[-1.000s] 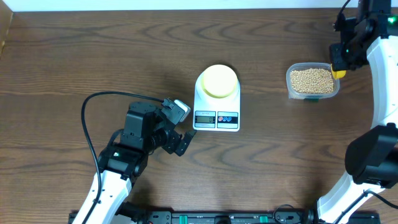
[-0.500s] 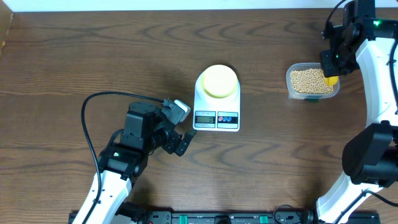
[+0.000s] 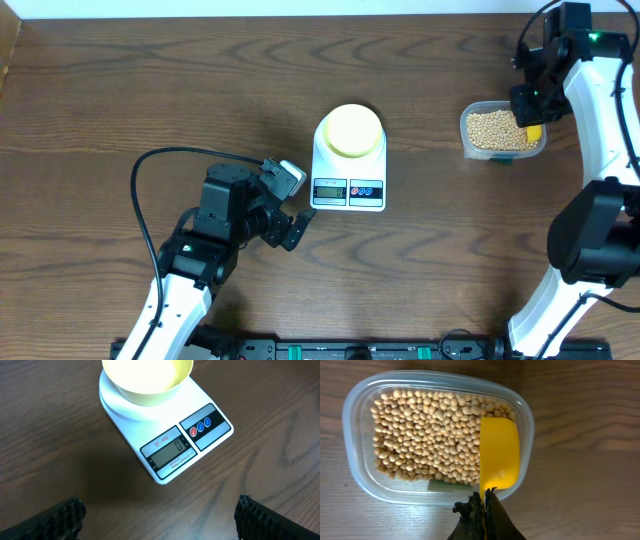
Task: Scoop item into bowl and weigh 50g on scale
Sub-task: 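Drag the scoop through the soybeans to fill it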
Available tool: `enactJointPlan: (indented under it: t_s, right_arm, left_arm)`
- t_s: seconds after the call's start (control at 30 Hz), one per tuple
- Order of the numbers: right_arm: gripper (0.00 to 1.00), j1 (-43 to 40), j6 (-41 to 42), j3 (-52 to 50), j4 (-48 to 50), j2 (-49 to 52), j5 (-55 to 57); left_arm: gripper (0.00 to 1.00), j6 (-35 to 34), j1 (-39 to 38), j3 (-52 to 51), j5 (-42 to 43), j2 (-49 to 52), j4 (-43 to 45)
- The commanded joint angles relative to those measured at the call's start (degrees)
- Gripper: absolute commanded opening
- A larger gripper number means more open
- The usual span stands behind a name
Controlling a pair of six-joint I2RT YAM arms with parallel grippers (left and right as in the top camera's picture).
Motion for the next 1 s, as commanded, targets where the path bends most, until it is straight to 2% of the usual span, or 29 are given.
enactJointPlan:
  t_s: [0.0,0.5,0.97]
  right_arm:
    - [0.01,0.2,0.1,-0.4,0.0,2.5,-4.2]
    - [0.01,-4.9,1.5,-0.4,-1.5,6.4,-26.8]
    - [0.01,-12.2,1.4,-0.4,-3.1,8.6,-39.2]
  left_arm:
    - [0.98,0.8,0.2,0.2,-0.3,0.1,0.0]
    - [0.98,0.8,0.2,0.2,-0.3,0.1,0.0]
    - [0.98,0.8,0.2,0.2,-0.3,0.1,0.0]
